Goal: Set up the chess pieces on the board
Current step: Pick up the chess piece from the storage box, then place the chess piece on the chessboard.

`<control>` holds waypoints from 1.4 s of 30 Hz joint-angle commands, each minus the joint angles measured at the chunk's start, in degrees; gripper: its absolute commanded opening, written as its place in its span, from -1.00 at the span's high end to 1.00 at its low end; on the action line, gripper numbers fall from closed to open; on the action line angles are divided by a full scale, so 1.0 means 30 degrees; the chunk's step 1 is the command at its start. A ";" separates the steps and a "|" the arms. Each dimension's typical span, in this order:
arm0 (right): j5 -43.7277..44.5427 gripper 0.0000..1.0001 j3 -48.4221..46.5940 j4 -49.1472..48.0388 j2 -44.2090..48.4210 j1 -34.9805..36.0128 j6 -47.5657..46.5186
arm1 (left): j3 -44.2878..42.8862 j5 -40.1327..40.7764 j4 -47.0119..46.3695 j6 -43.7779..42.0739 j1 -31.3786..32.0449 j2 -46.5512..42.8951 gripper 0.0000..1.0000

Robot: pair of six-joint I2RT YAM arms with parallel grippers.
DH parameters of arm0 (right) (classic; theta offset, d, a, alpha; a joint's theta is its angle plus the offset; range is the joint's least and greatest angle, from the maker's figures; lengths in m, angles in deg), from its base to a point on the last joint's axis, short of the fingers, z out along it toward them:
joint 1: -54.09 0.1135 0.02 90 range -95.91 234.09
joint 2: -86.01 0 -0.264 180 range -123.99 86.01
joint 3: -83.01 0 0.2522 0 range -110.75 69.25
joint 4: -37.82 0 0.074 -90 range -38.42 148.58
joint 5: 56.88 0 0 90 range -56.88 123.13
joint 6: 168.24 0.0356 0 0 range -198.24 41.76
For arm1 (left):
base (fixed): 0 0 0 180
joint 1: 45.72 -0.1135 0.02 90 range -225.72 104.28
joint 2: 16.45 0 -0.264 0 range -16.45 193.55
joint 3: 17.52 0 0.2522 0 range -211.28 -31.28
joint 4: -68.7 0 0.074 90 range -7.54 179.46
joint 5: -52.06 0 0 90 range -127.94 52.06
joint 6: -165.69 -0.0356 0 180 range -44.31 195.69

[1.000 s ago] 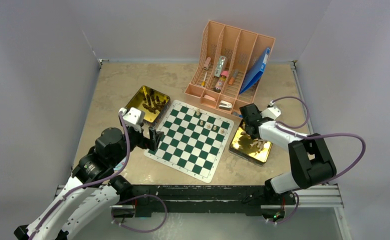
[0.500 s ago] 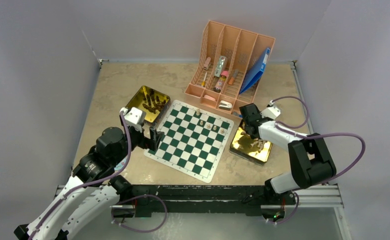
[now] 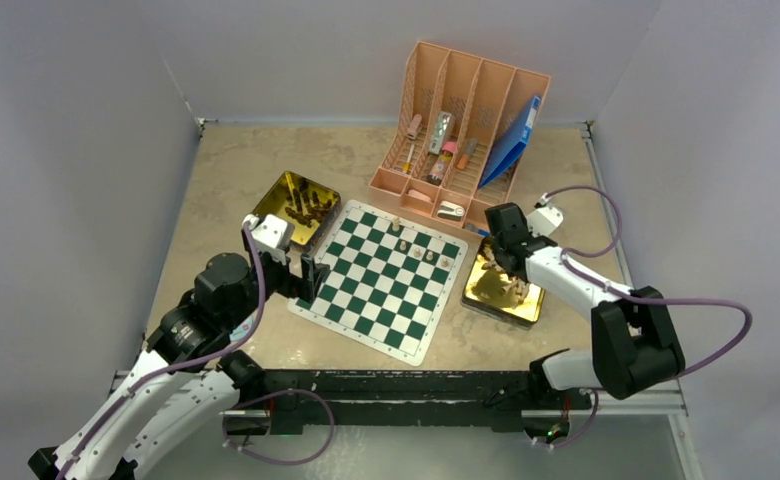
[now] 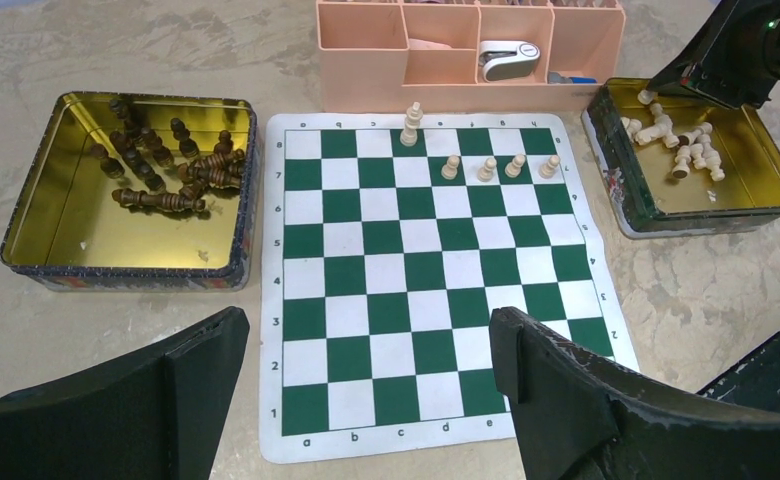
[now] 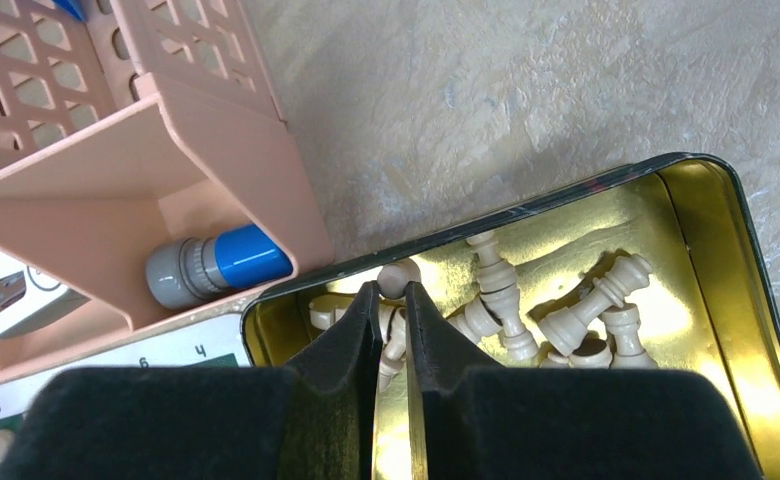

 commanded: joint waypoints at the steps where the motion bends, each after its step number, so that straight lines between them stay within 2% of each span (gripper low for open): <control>1: -0.0468 0.84 -0.0415 0.0045 0.0804 -0.0115 -0.0988 | 0.0067 -0.0013 -0.0555 -0.0292 0.0064 -0.0212 -0.81; 10: -0.2507 0.86 -0.0583 0.0185 0.3286 -0.0115 -0.2705 | 0.0097 -0.1030 -0.0963 -0.0304 0.0078 -0.0200 -0.73; 16: -0.6237 0.82 -0.0689 -0.1356 0.5350 -0.0099 -0.6426 | 0.0012 -0.2736 -0.1567 0.0078 0.0071 -0.0361 -0.65; 22: -1.0832 0.79 -0.0712 -0.2860 0.6982 -0.0049 -0.8916 | 0.0314 -0.5257 -0.2717 0.1995 0.0063 -0.0019 -0.57; 26: -1.3399 0.81 -0.0674 -0.3817 0.7291 0.0348 -1.0186 | 0.0413 -0.4729 -0.2897 0.2665 0.0063 0.0590 -0.53; 30: -1.3213 0.83 -0.1288 -0.3821 0.6337 0.1853 -1.0865 | -0.0773 -0.3897 -0.0899 0.1726 0.0063 0.1553 -0.52; 33: -1.2367 0.83 -0.2215 -0.3640 0.4877 0.3843 -1.0975 | -0.1367 -0.2840 0.0307 0.1121 0.0063 0.1437 -0.55; 38: -1.2182 0.83 -0.3797 -0.4519 0.2217 0.5771 -1.0958 | -0.1005 -0.1340 0.0519 0.0505 0.0063 -0.0511 -0.67; 42: -1.0964 0.81 -0.5699 -0.4365 -0.0489 0.6936 -1.1222 | -0.0315 -0.0691 0.0240 0.0493 0.0063 -0.2193 -0.74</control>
